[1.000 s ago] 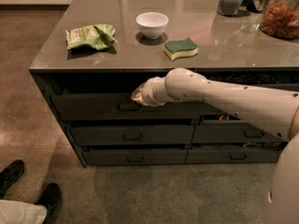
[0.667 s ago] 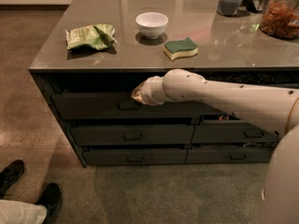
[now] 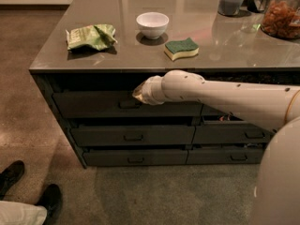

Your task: Close top drawer

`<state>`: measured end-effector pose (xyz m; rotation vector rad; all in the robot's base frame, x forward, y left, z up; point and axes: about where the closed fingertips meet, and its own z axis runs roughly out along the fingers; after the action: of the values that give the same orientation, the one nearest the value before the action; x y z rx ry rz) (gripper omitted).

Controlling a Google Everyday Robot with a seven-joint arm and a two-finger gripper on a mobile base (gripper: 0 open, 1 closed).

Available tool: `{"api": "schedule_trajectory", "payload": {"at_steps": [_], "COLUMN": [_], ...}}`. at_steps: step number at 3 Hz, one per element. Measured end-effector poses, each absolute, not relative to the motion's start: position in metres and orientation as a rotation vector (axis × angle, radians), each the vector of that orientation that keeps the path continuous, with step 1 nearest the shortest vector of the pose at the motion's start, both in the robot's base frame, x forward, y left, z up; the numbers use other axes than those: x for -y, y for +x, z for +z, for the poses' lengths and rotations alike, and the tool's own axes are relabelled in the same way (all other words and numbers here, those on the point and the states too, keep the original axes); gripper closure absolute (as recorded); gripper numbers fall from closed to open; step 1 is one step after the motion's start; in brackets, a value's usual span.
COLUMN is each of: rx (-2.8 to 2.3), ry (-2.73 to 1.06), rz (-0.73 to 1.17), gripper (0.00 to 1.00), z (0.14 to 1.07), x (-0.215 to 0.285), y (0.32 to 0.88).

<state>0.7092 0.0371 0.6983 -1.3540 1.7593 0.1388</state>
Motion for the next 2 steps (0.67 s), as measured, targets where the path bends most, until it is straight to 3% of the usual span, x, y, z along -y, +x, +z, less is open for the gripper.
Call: {"api": "schedule_trajectory", "payload": {"at_steps": [2], "rx": [-1.779], "ry": [-1.324], "rz": [0.112], "gripper": [1.00], "z": [0.6997], "x": [-0.0374], "y": [0.7154]}}
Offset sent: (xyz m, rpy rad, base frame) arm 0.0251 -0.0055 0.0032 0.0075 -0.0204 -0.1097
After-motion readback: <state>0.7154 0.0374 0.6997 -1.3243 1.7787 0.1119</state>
